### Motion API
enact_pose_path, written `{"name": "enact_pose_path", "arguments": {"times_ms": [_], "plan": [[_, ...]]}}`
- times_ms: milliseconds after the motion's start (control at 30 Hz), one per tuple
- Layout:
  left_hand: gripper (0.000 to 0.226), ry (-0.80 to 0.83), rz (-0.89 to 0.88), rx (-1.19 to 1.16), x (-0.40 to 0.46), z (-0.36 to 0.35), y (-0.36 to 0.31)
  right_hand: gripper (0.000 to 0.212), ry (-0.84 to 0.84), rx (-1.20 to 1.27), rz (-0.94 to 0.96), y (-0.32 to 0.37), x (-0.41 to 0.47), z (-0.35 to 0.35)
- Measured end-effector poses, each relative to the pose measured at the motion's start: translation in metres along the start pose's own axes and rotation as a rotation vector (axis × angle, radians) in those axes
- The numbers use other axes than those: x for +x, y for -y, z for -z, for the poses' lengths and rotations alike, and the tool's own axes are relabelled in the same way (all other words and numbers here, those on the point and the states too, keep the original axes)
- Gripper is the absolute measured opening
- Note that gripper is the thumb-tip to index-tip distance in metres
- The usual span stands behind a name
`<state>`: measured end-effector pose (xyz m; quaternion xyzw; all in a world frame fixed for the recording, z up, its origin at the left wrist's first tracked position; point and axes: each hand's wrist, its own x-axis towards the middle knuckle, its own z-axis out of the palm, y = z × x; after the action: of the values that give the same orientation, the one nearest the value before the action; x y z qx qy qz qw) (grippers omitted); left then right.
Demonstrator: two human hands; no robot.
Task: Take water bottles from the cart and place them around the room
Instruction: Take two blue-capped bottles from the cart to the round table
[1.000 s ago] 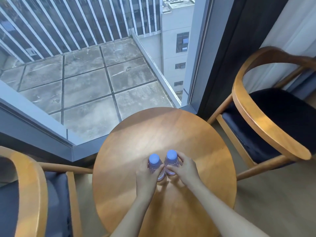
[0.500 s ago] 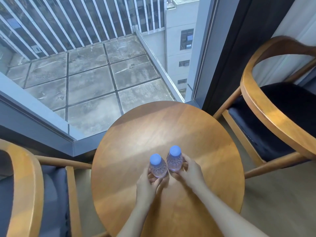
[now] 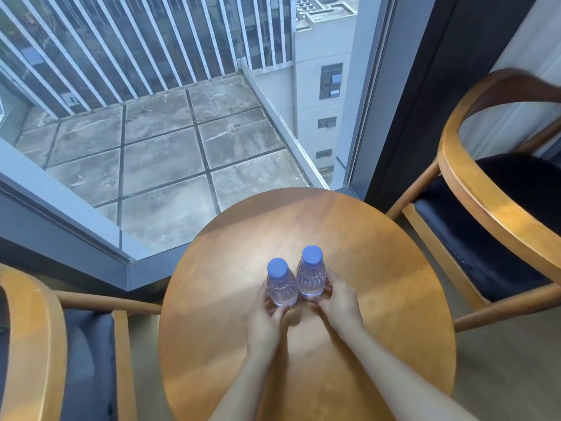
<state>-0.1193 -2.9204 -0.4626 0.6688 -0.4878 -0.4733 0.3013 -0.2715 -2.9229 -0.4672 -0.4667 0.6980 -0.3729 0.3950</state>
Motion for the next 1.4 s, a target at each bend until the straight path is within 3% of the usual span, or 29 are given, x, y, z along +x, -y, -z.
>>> {"name": "enact_pose_path", "arguments": {"times_ms": [233,400,667,1033,1267,1400], "plan": [[0.067,0.069,0.051,0.099,0.007,0.002,-0.005,0.047,0.011,-0.009,-0.04,0.007,0.002,-0.003],[0.089,0.138,0.127,0.238,-0.007,0.017,-0.023,0.076,0.042,-0.116,-0.155,0.008,-0.009,0.01],[0.081,0.043,0.125,0.338,-0.049,0.07,-0.09,0.075,0.102,-0.196,-0.117,0.068,-0.045,0.059],[0.071,-0.208,-0.178,0.335,-0.183,0.155,-0.212,0.067,0.234,-0.189,0.273,0.224,-0.111,0.119],[0.069,-0.439,-0.19,0.434,-0.297,0.266,-0.218,0.067,0.437,-0.256,0.679,0.347,-0.19,0.051],[0.063,-0.668,-0.128,0.538,-0.396,0.345,-0.189,0.063,0.558,-0.274,0.897,0.4,-0.269,-0.008]]}}
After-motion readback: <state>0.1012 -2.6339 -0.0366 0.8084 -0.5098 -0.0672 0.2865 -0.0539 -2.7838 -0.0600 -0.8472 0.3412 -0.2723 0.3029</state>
